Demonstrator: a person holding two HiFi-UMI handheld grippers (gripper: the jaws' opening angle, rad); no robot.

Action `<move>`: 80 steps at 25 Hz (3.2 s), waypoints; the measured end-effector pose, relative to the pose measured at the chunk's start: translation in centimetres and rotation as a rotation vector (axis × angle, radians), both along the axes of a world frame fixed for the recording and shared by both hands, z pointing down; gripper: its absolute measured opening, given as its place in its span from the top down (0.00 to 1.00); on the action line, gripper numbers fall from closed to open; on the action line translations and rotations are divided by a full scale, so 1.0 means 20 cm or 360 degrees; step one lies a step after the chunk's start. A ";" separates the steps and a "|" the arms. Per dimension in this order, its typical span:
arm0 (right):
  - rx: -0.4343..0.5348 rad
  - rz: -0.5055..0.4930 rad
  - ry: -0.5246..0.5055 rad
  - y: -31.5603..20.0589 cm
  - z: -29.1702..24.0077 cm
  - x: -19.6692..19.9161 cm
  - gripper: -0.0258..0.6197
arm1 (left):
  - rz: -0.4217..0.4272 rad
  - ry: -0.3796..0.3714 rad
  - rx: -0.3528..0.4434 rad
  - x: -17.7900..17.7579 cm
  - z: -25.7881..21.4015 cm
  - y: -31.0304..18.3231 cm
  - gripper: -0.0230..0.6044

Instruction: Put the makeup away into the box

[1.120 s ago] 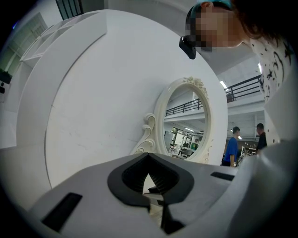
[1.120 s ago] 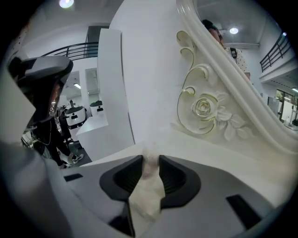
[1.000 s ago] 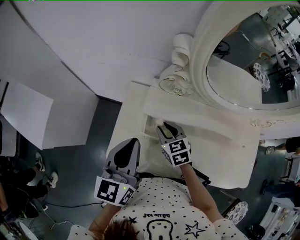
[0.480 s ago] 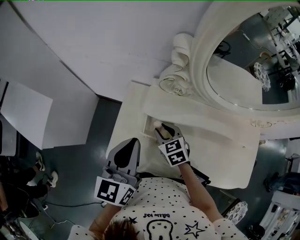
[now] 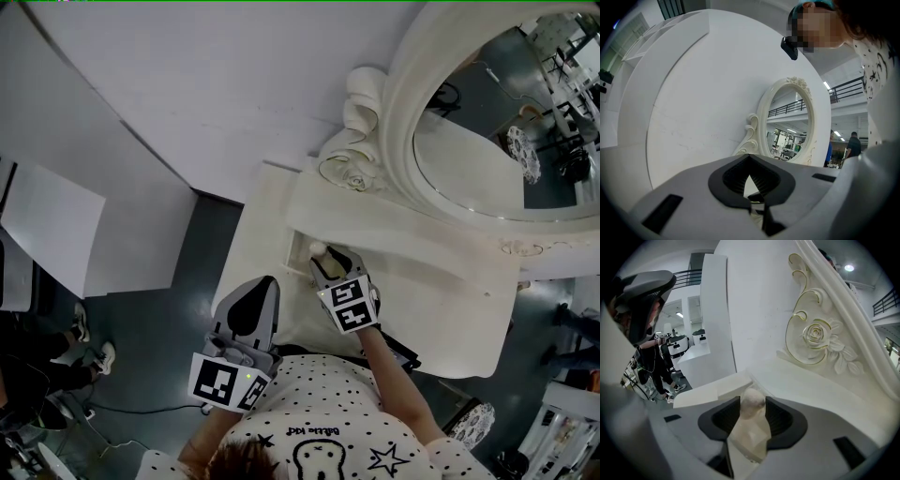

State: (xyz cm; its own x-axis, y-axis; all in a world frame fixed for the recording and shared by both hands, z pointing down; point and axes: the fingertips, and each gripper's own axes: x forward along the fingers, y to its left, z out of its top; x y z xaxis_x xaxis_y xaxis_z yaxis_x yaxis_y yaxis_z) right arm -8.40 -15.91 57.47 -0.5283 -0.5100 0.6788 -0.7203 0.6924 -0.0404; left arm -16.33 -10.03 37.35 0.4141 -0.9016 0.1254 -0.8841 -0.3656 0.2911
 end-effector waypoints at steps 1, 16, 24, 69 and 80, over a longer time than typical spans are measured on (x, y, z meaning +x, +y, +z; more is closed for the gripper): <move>0.0000 0.0001 -0.0001 0.00 0.00 0.00 0.71 | 0.0000 0.0000 0.0001 0.00 0.00 0.00 0.97; 0.0037 0.0038 -0.0081 -0.01 -0.07 0.00 0.71 | -0.0010 0.0005 0.0011 0.01 -0.01 0.01 0.97; 0.0112 0.0120 -0.0081 -0.04 -0.11 0.03 0.94 | -0.0006 0.0004 0.0009 0.01 -0.01 0.02 0.97; 0.0654 0.0361 -0.0507 0.23 -1.02 0.41 0.95 | 0.0196 0.0020 0.0109 0.32 -0.11 0.15 0.97; 0.0713 0.0425 -0.0669 0.36 -1.12 0.62 0.95 | 0.0234 0.0002 0.0132 0.46 -0.13 0.21 0.97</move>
State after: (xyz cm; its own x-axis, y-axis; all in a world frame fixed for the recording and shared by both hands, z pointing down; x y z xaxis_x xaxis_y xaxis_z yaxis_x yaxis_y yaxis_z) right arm 4.08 -8.69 35.00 -0.5182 -0.8445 0.1354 -0.8550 0.5078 -0.1050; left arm -7.12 -5.87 34.84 0.5426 -0.8383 0.0528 -0.8189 -0.5139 0.2554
